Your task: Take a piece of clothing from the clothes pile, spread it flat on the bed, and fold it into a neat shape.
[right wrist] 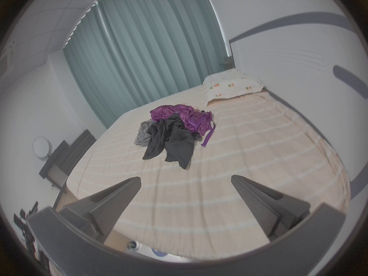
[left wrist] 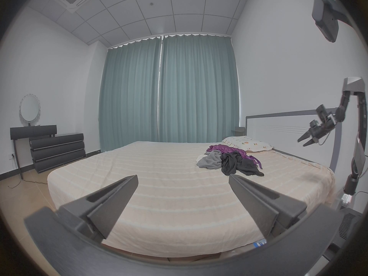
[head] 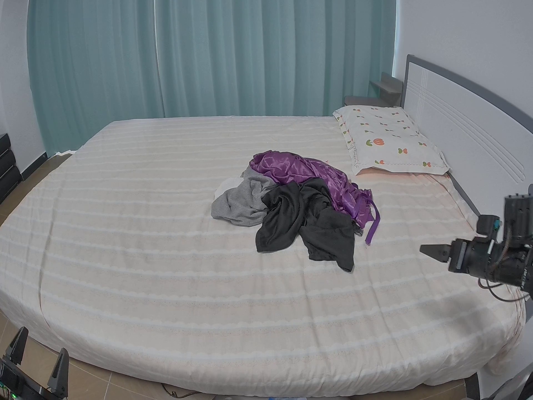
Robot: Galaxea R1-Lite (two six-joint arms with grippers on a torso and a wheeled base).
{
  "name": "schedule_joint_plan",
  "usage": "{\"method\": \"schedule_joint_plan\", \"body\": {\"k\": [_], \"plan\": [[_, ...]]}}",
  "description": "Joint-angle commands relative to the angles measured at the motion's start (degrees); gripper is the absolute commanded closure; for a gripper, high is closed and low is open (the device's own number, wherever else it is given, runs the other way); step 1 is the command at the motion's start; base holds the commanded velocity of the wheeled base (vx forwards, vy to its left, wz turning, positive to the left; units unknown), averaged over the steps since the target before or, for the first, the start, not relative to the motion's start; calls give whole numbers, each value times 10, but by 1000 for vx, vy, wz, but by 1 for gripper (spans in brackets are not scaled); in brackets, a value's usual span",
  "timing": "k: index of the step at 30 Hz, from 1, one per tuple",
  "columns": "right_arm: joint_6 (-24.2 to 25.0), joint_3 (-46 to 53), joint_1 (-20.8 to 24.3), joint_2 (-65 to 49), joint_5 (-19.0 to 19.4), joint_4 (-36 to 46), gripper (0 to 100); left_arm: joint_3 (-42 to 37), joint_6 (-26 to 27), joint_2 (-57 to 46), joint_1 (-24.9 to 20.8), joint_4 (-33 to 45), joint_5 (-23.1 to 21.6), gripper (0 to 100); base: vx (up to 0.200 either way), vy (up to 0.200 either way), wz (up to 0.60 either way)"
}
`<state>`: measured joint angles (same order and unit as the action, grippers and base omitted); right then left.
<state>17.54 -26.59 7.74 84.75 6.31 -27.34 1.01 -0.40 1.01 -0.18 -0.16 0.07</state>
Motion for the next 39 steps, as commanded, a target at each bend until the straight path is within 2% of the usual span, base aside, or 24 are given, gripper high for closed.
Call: {"method": "schedule_joint_plan", "body": {"k": [1,5,12,18,24,26,39], "plan": [[101,-184,49,307,-46,-65,0,-10,0,-10,0,0,0,0,0,0,0],[137,-257,66,395,-54,-68,0,-10,1,-10,0,0,0,0,0,0,0],[169,-365,69,516,-85,-62,0,-10,1,-10,0,0,0,0,0,0,0],[184,-420,72,577,-89,-60,0,-10,0,-10,0,0,0,0,0,0,0],[188,-448,76,605,-87,-60,0,-10,0,-10,0,0,0,0,0,0,0],[203,-464,77,609,-86,-59,0,-10,0,-10,0,0,0,0,0,0,0],[224,-558,97,639,-79,-2,0,-10,1,-10,0,0,0,0,0,0,0]]}}
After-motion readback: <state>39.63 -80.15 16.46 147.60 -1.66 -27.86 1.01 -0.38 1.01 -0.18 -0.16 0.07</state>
